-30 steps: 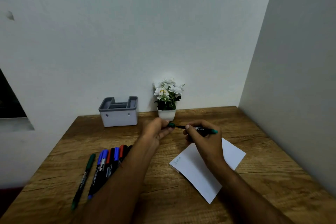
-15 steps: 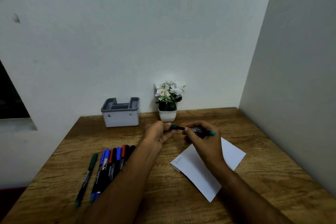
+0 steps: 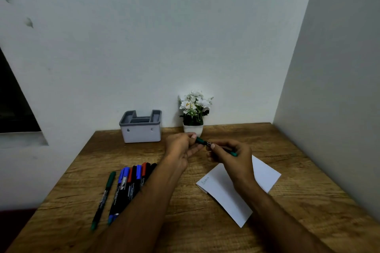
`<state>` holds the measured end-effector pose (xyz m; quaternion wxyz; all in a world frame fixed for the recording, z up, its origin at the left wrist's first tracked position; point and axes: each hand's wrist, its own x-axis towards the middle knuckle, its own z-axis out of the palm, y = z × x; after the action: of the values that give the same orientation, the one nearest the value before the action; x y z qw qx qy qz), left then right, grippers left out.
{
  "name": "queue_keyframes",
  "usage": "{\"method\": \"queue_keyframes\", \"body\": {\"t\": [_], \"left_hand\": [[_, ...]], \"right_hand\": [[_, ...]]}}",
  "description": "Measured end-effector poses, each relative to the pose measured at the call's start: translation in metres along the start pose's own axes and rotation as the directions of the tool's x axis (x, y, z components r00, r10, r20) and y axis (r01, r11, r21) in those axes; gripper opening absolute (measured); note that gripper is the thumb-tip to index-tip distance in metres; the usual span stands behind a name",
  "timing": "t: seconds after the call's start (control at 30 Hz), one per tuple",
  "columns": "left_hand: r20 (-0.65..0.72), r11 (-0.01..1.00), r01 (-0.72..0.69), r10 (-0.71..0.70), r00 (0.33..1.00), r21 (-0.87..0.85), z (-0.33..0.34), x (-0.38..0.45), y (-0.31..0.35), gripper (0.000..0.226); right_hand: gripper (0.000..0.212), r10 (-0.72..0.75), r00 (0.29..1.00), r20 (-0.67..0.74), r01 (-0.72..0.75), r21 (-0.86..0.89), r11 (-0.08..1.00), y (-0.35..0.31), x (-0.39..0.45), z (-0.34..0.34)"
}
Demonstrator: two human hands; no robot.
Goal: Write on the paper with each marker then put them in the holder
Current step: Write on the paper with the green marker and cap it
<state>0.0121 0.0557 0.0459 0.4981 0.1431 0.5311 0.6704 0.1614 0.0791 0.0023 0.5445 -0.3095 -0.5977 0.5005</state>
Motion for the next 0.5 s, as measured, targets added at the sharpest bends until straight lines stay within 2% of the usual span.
{"method": "queue_keyframes", "body": {"t": [0.27, 0.4, 0.5], "left_hand": [[-0.128, 0.983, -0.186, 0.185, 0.974, 0.003, 0.005, 0.000, 0.002, 0.015], [-0.098, 0.976, -0.218, 0.217, 0.971, -0.003, 0.001, 0.002, 0.007, 0.022], [-0.059, 0.974, -0.223, 0.226, 0.972, 0.044, -0.004, 0.007, 0.009, 0.035]], "right_hand": [[0.009, -0.033, 0.999, -0.033, 0.036, 0.097, 0.995, -0.002, 0.006, 0.014], [0.008, -0.053, 0.999, 0.011, 0.051, 0.116, 0.992, -0.002, 0.012, 0.023], [0.009, -0.074, 0.996, 0.051, 0.072, 0.028, 0.997, 0.002, 0.017, 0.035]]}}
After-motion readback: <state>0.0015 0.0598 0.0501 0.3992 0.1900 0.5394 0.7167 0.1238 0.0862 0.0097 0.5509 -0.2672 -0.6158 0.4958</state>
